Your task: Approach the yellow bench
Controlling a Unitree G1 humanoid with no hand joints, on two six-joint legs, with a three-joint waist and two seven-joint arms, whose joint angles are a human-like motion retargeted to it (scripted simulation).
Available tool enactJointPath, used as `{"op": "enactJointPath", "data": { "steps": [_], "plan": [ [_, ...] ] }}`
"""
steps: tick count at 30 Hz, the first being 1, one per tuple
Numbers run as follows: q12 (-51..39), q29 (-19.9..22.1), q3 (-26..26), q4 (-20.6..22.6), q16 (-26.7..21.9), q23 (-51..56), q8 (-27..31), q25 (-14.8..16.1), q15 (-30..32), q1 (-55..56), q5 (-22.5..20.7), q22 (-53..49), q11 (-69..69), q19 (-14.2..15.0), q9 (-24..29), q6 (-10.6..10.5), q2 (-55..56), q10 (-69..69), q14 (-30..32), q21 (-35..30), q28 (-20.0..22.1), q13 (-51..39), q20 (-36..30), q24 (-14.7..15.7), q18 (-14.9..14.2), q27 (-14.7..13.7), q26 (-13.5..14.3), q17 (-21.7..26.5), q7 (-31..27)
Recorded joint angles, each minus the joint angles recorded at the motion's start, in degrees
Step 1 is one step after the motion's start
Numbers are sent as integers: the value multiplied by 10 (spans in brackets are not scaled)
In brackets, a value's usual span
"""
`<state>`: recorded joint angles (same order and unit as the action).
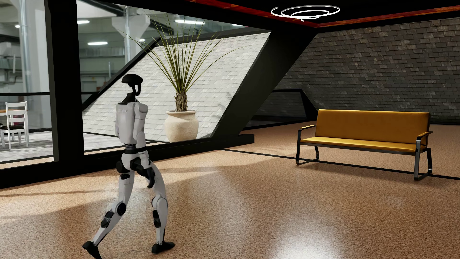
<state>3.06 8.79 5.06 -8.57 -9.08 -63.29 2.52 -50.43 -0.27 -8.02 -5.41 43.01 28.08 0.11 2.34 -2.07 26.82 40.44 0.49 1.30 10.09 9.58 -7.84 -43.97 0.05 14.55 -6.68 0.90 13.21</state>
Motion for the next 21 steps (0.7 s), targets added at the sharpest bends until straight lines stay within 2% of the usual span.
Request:
{"op": "enactJointPath", "data": {
  "steps": [1,2,3,4,6,7,8,9,11,12,13,14,15,16,17,19,21],
  "plan": [
    [0,0,-4,-49,-16,-2,-16,-3,-14,46,-12,6,-10,-5,1,-13,-24,94,79,7,-34,4,-27,-13,-9,-12,1,-8,3],
    [1,11,-11,-87,-37,4,-30,-5,-29,100,-27,4,-19,-11,4,-27,-48,183,123,12,-70,5,-56,-33,-27,-30,8,-16,-14],
    [9,26,-17,-90,-53,6,-38,-14,-43,159,-41,-8,-29,-19,7,-38,-75,257,97,7,-91,-2,-74,-46,-44,-42,17,-21,-49],
    [24,32,-20,-77,-63,-2,-45,-34,-59,217,-53,-26,-32,-24,11,-47,-98,310,66,-8,-93,-21,-76,-47,-58,-40,21,-23,-83],
    [64,11,-22,-64,-58,-20,-46,-80,-95,307,-69,-50,-29,-32,16,-55,-138,326,7,-47,-53,-80,-41,-15,-70,-28,15,-26,-103],
    [80,3,-25,-58,-44,-17,-42,-91,-114,341,-73,-50,-24,-35,17,-56,-156,294,-38,-56,-32,-112,-24,2,-67,-37,1,-27,-103],
    [89,6,-30,-51,-33,1,-36,-92,-130,369,-74,-44,-24,-38,17,-55,-174,236,-67,-58,-22,-139,-11,12,-58,-55,-13,-28,-101],
    [95,14,-35,-43,-25,30,-30,-85,-143,389,-71,-37,-29,-40,16,-53,-193,159,-82,-58,-22,-162,-5,13,-61,-76,-25,-28,-99],
    [91,34,-44,-23,-15,101,-19,-52,-158,406,-63,-6,-54,-40,12,-44,-234,-37,-63,-66,-36,-189,-7,3,-42,-126,-36,-23,-86],
    [90,40,-49,-6,-11,134,-14,-32,-162,406,-58,7,-70,-40,9,-38,-255,-139,-44,-77,-45,-199,-8,-4,-51,-146,-36,-18,-91],
    [92,45,-52,9,-5,161,-8,-14,-165,402,-53,15,-85,-39,5,-32,-274,-235,-21,-94,-52,-210,-5,-9,-72,-160,-35,-12,-98],
    [99,49,-54,17,0,177,-1,1,-171,406,-51,18,-87,-39,2,-27,-289,-282,-20,-114,-53,-221,2,-12,-110,-165,-32,-8,-107],
    [105,48,-56,20,7,183,4,10,-175,407,-46,20,-87,-37,-1,-22,-303,-292,-22,-136,-51,-232,8,-13,-121,-163,-29,-2,-104],
    [109,43,-58,24,16,180,7,12,-173,405,-39,25,-85,-34,-5,-18,-317,-272,-4,-158,-50,-239,13,-16,-78,-155,-29,6,-93],
    [110,39,-60,29,24,173,8,10,-160,401,-29,33,-75,-31,-8,-11,-335,-247,34,-176,-53,-239,15,-22,-50,-145,-31,13,-79],
    [102,34,-66,49,39,146,-4,10,-97,379,-1,52,-34,-34,-15,9,-354,-207,57,-191,-65,-215,18,-38,-28,-117,-36,24,-58],
    [88,12,-72,81,51,92,-16,19,20,342,34,61,69,-8,-25,33,-329,-195,22,-191,-70,-182,28,-46,4,-80,-37,26,-43]
  ]
}}
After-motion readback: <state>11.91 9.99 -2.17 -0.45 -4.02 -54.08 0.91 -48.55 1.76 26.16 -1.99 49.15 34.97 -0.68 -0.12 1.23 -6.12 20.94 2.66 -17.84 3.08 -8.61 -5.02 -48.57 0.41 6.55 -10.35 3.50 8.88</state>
